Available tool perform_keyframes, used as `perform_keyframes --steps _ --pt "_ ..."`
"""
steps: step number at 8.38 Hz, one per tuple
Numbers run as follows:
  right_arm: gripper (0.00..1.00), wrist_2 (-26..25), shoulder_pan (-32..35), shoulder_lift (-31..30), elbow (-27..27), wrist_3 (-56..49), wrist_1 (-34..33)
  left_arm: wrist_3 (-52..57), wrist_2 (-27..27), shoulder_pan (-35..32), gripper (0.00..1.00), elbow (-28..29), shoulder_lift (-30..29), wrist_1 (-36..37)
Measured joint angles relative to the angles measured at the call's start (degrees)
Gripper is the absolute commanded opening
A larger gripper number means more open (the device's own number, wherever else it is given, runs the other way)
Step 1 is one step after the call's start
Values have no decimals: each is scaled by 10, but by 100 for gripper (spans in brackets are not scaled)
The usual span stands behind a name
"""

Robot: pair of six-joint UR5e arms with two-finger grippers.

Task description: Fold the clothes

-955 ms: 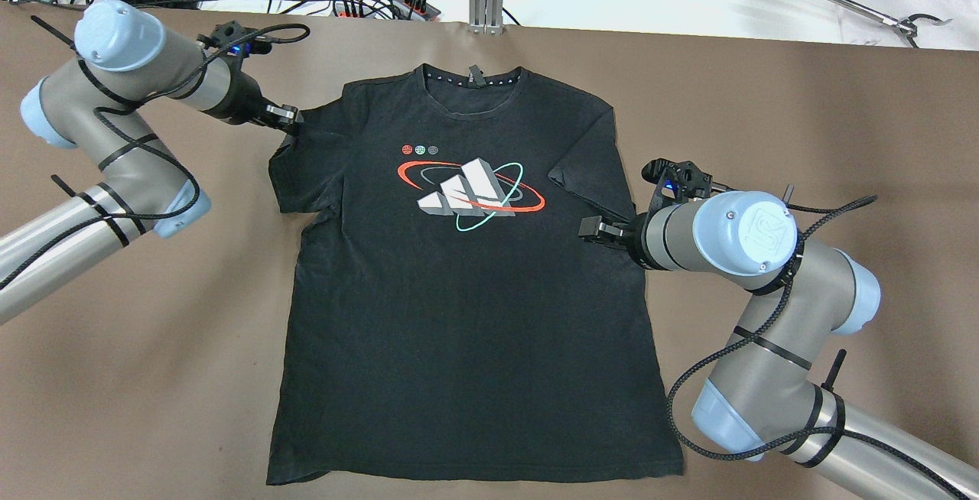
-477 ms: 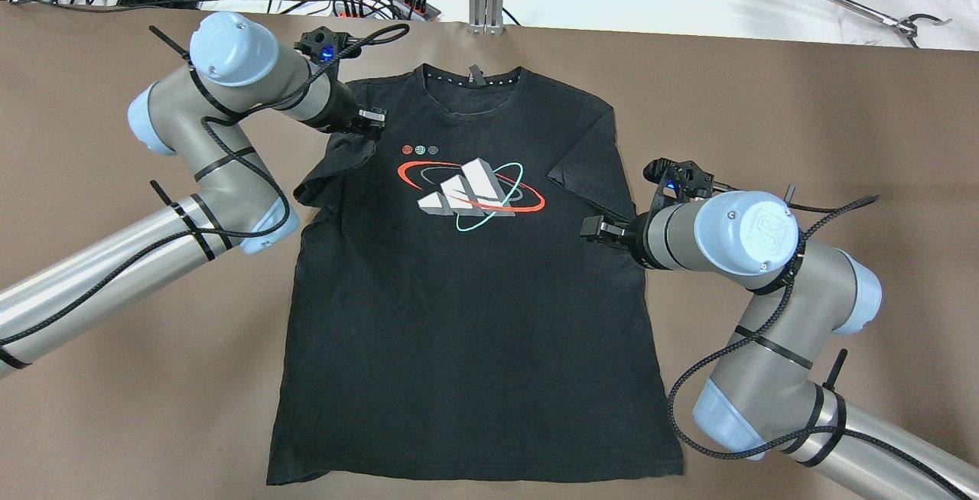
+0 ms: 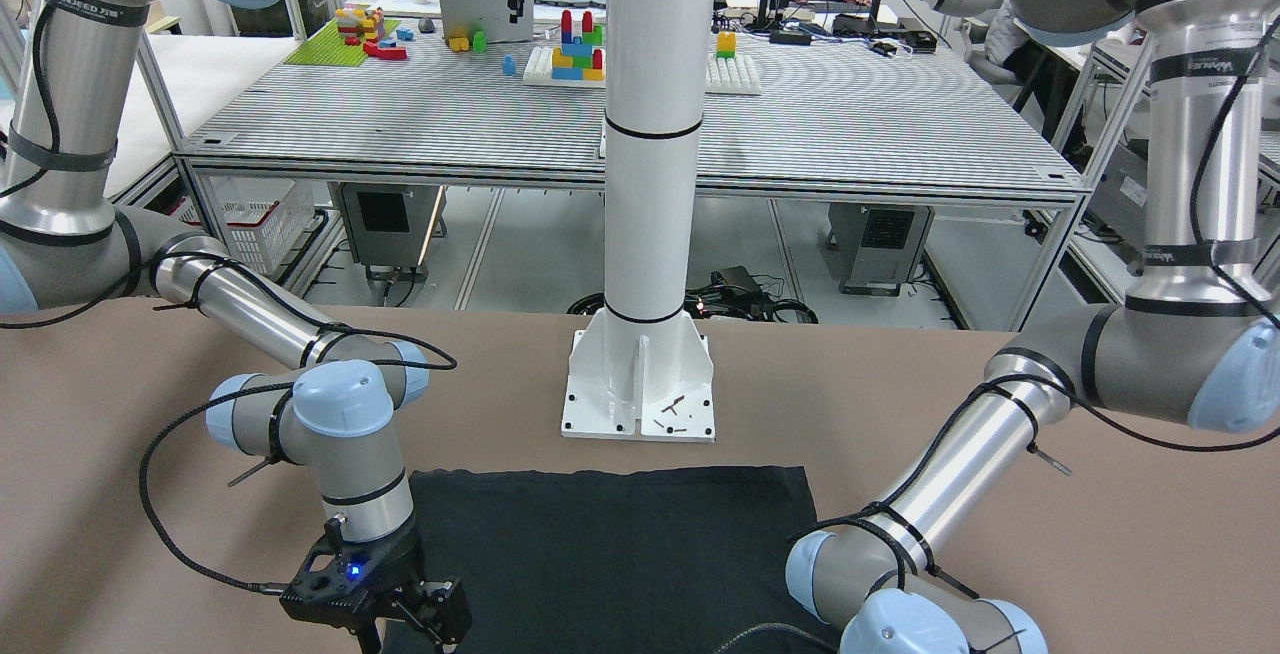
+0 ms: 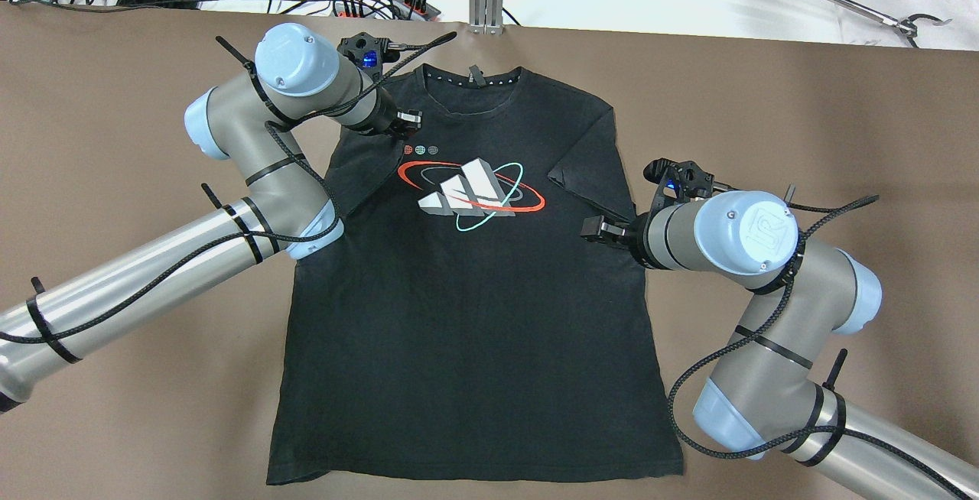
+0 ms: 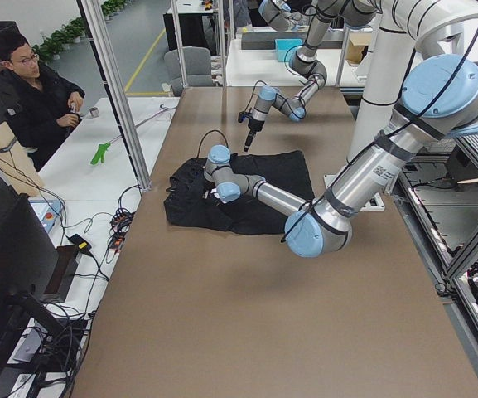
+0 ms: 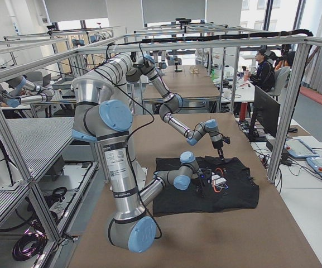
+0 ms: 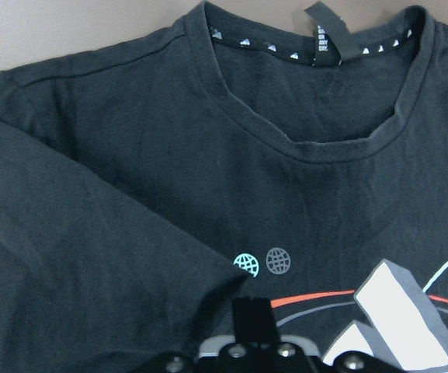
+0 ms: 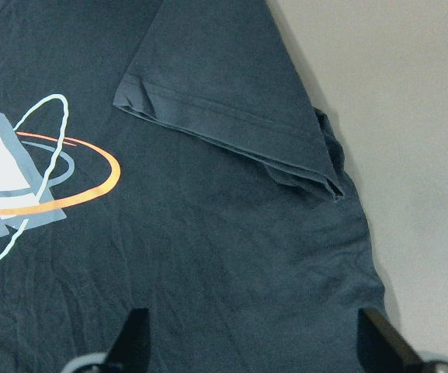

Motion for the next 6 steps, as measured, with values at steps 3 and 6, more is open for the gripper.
perform_keyframes --steps 3,6 --pt "94 0 0 0 -9 1 3 -1 22 5 93 20 -9 -3" --pt "94 0 -2 3 -15 6 5 -25 27 7 93 -16 15 -4"
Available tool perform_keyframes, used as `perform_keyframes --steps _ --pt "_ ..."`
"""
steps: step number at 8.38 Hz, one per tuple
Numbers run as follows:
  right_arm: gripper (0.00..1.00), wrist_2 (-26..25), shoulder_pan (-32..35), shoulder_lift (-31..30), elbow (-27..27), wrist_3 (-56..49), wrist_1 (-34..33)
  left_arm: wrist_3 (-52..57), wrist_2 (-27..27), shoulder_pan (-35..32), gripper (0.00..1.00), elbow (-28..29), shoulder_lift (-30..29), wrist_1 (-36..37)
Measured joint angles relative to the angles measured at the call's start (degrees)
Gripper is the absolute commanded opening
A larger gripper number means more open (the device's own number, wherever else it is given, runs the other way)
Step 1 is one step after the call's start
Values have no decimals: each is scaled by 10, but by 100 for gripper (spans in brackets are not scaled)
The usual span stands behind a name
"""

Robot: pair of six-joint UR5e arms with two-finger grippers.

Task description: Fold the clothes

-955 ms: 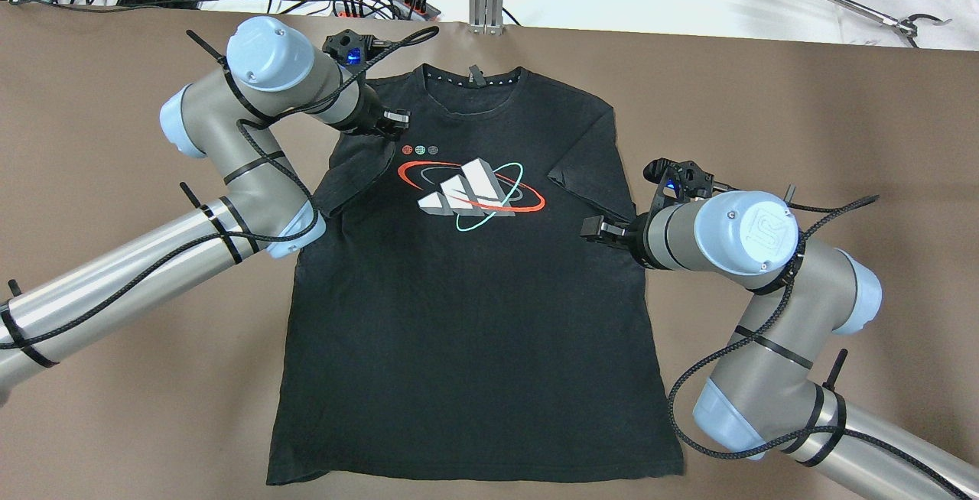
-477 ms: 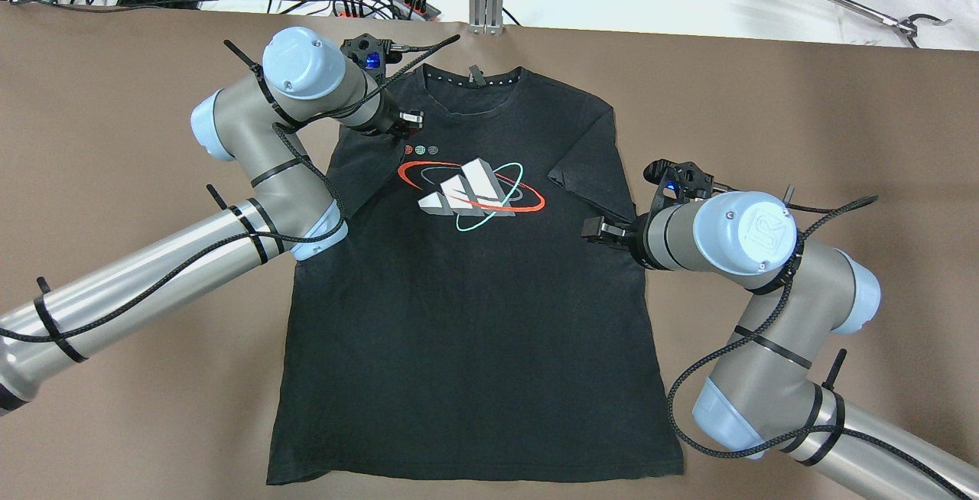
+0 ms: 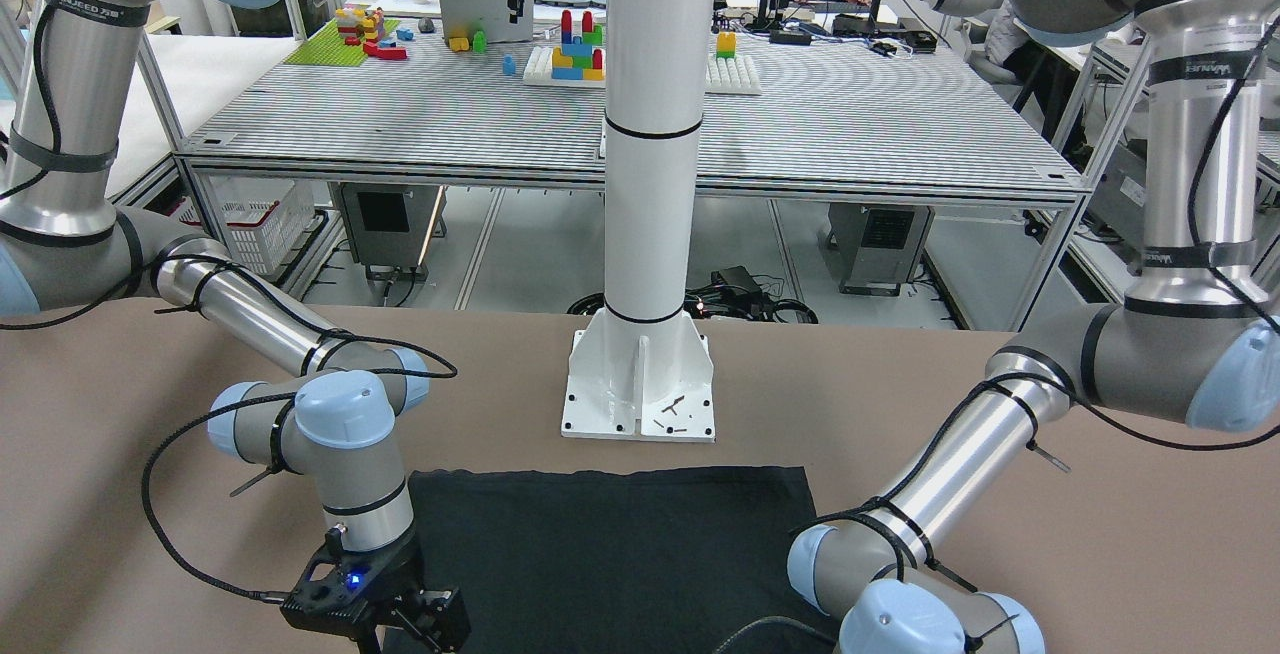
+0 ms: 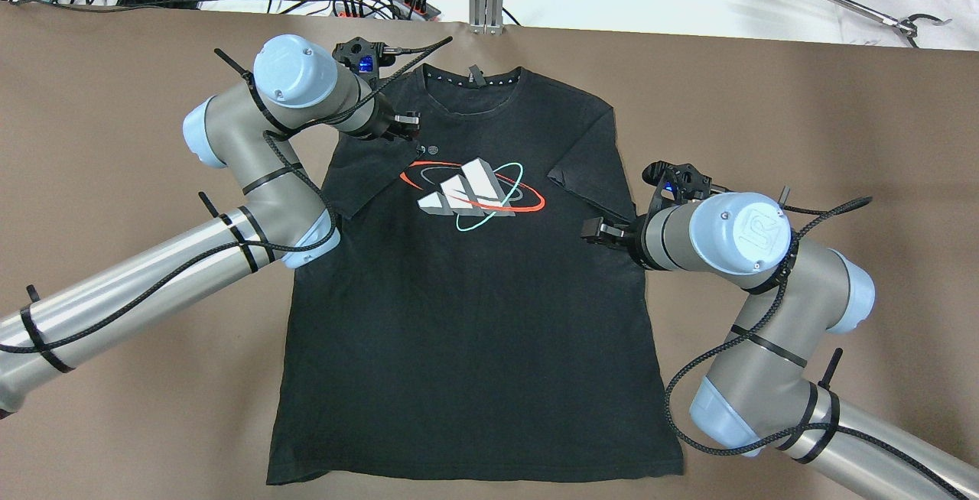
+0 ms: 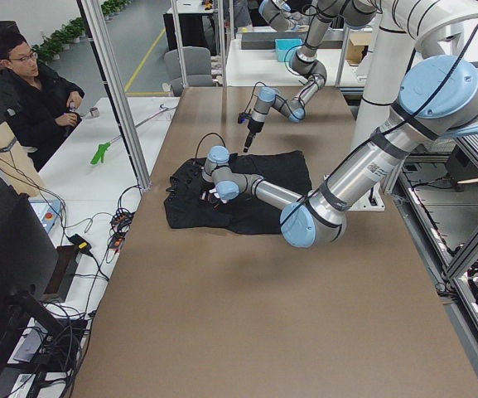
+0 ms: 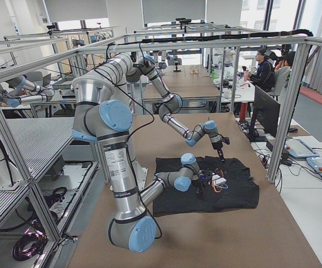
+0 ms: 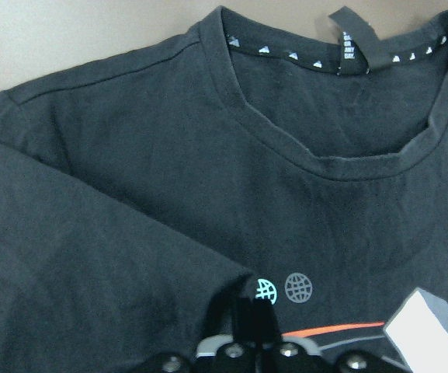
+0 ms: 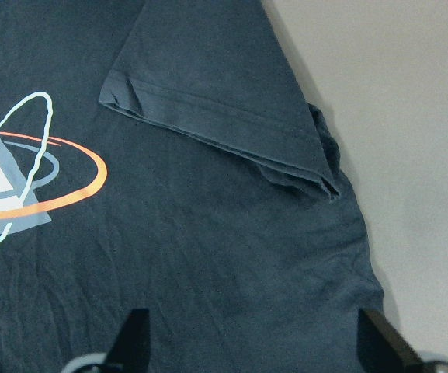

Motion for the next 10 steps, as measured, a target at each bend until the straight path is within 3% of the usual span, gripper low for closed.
perform_keyframes --steps 3,5,6,8,10 --pt "94 -6 -1 0 4 34 -5 -78 6 18 93 -165 118 4" --pt "88 -50 -23 -16 28 107 -14 -109 8 35 93 -295 234 5" --pt "77 -83 -51 -43 67 147 -38 -118 8 43 93 -352 291 5" --pt "65 -139 -131 -108 168 238 -123 -125 8 51 93 -434 378 5" --pt "59 -186 -220 -152 209 313 -162 -126 9 54 93 -460 410 5"
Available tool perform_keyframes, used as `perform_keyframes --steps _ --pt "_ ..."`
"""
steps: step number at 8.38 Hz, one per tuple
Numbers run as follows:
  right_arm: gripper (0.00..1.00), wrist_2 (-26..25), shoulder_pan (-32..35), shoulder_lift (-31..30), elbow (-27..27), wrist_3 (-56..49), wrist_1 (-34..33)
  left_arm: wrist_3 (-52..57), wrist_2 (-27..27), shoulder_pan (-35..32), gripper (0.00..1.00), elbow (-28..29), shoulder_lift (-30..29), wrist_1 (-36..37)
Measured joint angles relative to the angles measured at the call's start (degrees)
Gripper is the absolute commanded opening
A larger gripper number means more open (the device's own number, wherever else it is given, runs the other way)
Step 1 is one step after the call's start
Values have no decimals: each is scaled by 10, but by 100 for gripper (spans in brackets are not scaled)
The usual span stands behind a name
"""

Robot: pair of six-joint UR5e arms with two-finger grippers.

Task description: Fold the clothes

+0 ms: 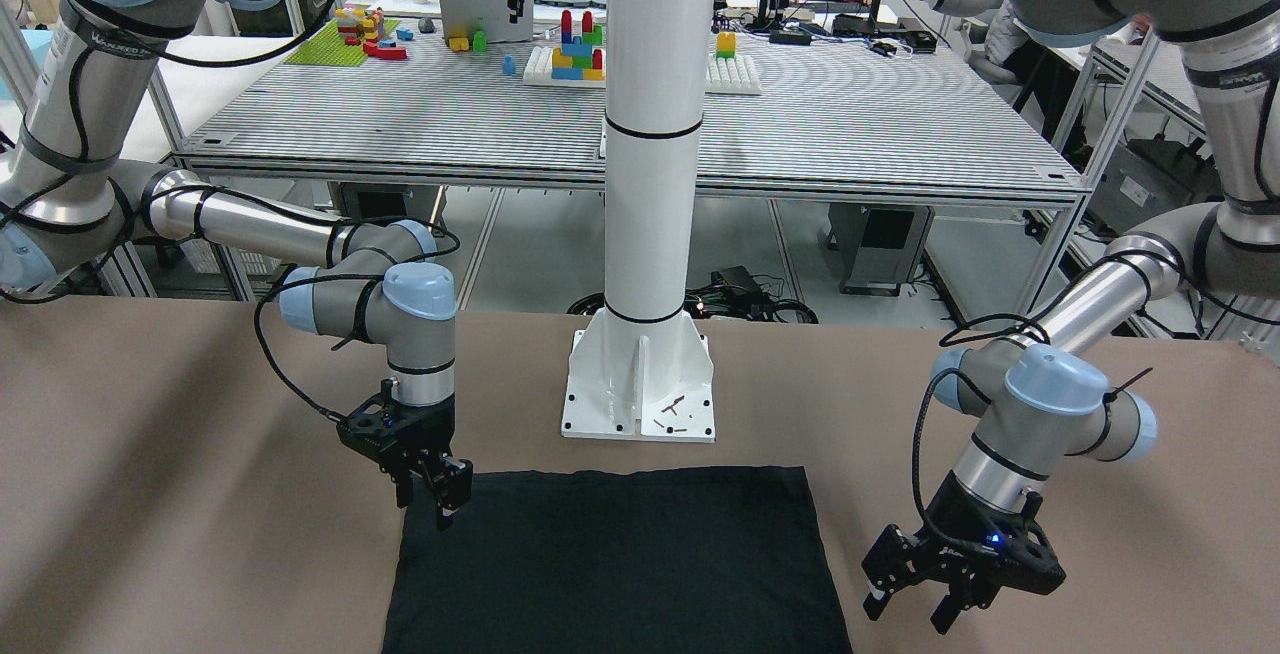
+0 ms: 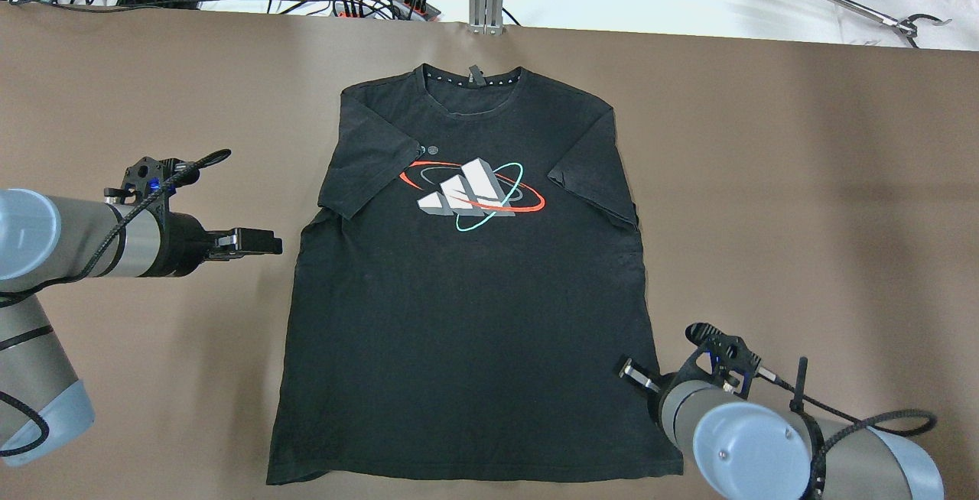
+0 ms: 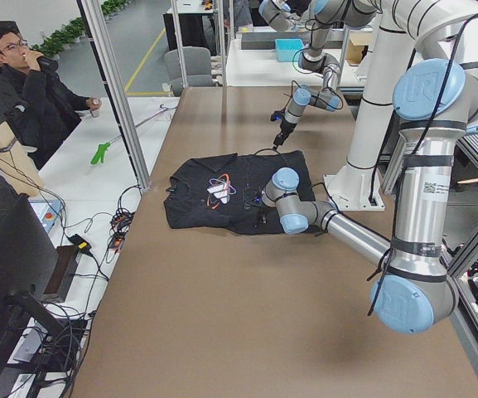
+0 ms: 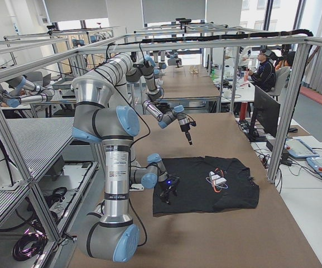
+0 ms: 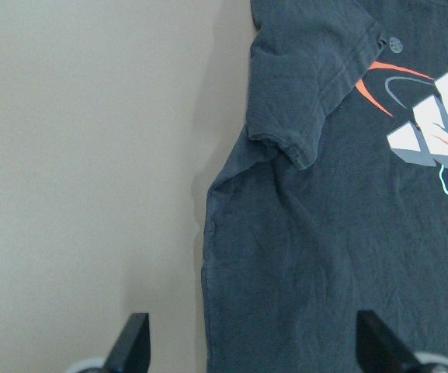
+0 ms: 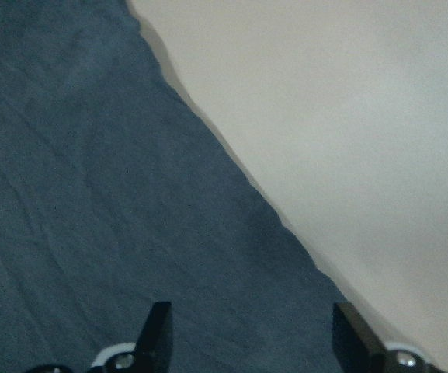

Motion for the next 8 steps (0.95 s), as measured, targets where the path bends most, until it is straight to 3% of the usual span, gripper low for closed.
perform_keyframes --steps 3,8 --pt "57 -18 -71 -45 9 23 1 0 9 1 93 -7 6 0" --pt "51 -21 -105 -75 13 14 2 0 23 1 93 -11 6 0"
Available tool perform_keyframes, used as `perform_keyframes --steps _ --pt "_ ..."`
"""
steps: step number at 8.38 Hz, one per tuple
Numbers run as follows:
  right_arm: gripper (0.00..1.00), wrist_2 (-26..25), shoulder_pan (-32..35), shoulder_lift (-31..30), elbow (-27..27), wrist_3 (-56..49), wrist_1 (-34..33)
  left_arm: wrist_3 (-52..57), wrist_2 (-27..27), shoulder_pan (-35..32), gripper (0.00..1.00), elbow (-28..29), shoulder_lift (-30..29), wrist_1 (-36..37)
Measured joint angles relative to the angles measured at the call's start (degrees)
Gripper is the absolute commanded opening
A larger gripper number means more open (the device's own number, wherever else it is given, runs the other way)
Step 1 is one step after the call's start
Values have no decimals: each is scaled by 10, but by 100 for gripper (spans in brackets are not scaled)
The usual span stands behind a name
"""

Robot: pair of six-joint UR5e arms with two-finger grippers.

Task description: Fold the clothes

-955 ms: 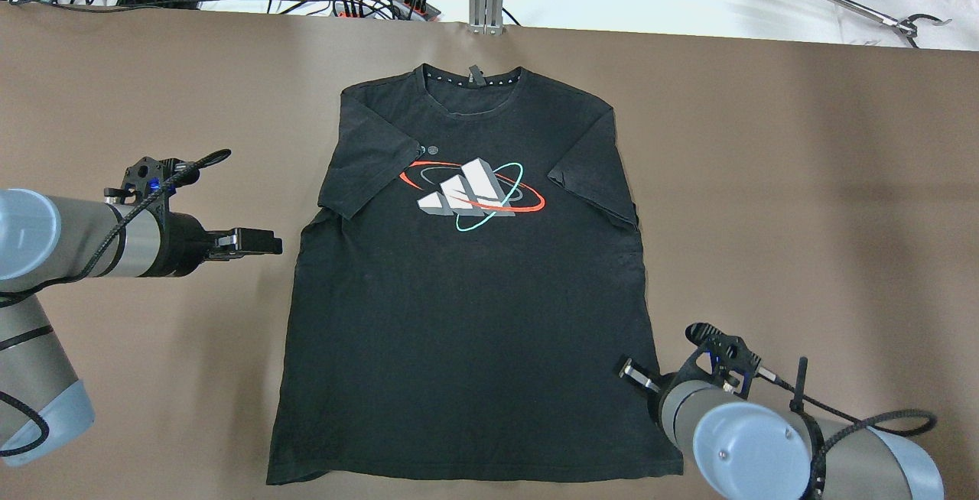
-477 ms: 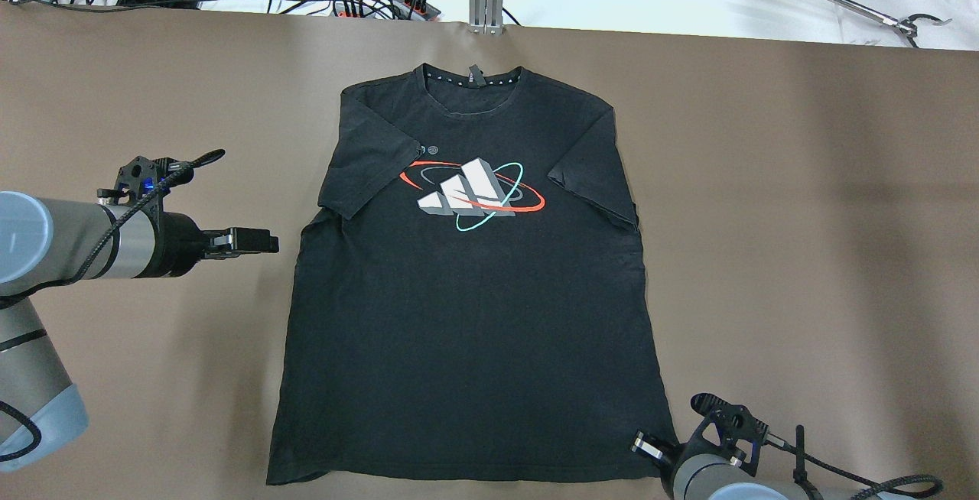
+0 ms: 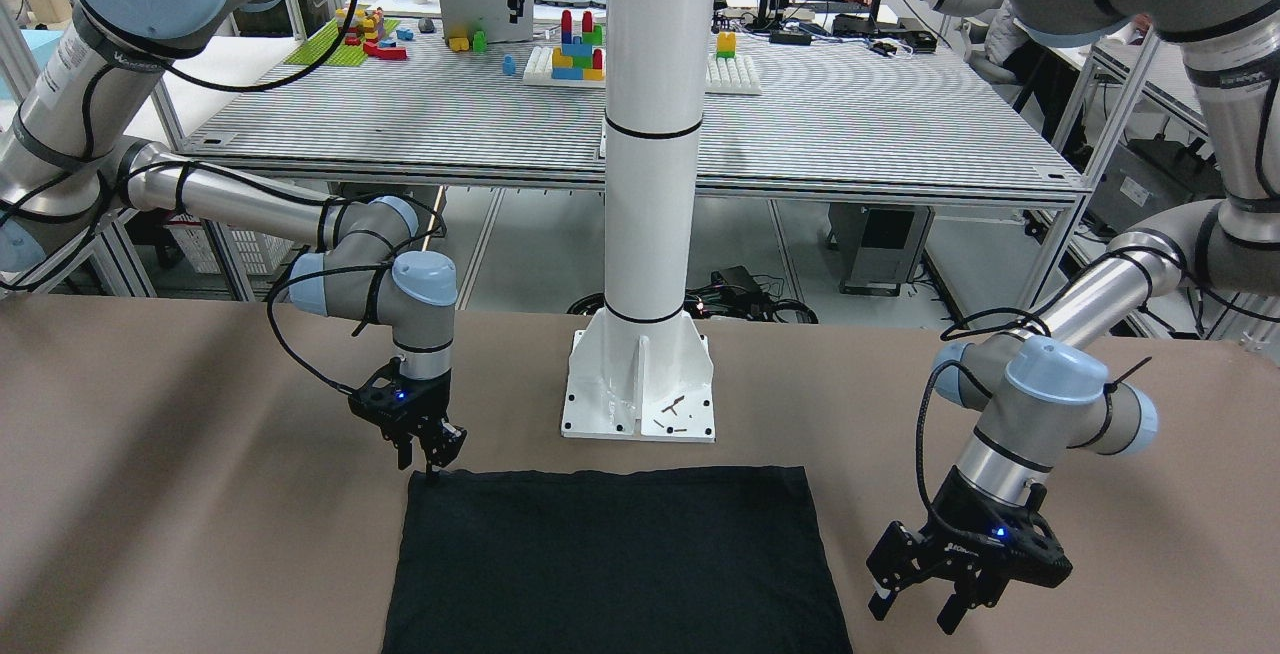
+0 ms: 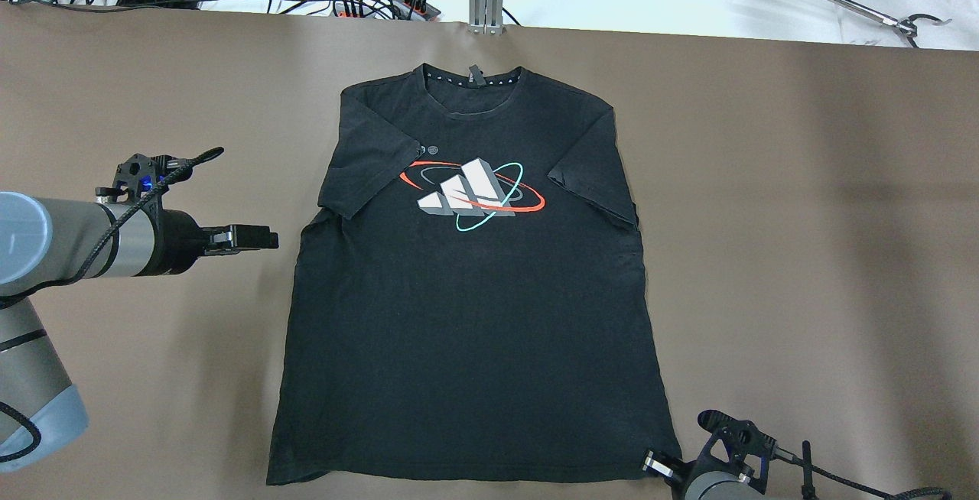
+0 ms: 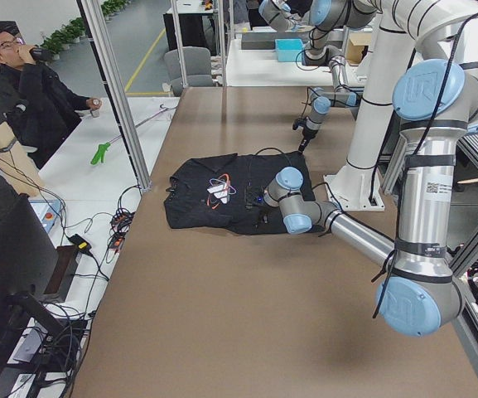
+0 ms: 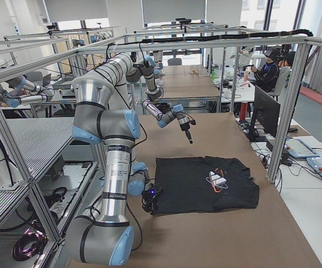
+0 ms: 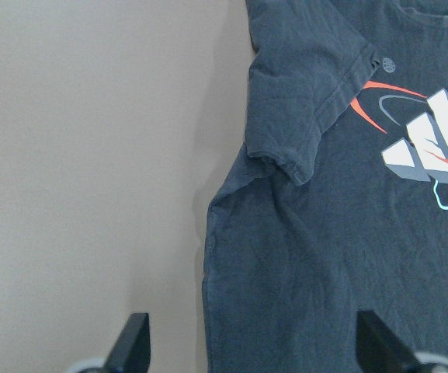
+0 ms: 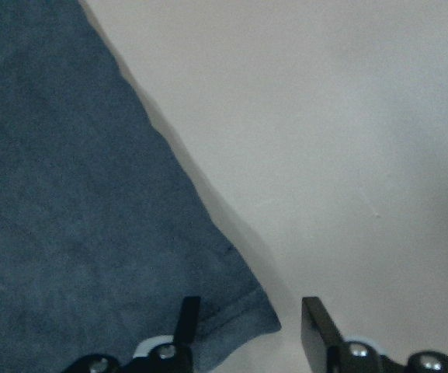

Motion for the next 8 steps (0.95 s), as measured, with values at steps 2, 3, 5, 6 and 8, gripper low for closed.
perform_keyframes --steps 2,3,5,6,8 --pt "49 1 0 -1 -3 -3 13 0 3 0 93 0 -2 0" --pt "49 1 1 -1 -7 -3 31 0 6 2 93 0 -3 0" --pt "49 1 4 -2 -17 -7 66 0 18 8 93 0 -5 0" --pt "49 1 6 -5 -19 -20 74 0 26 13 93 0 -5 0" --pt "49 3 9 -15 -17 -48 79 0 45 26 93 0 -7 1"
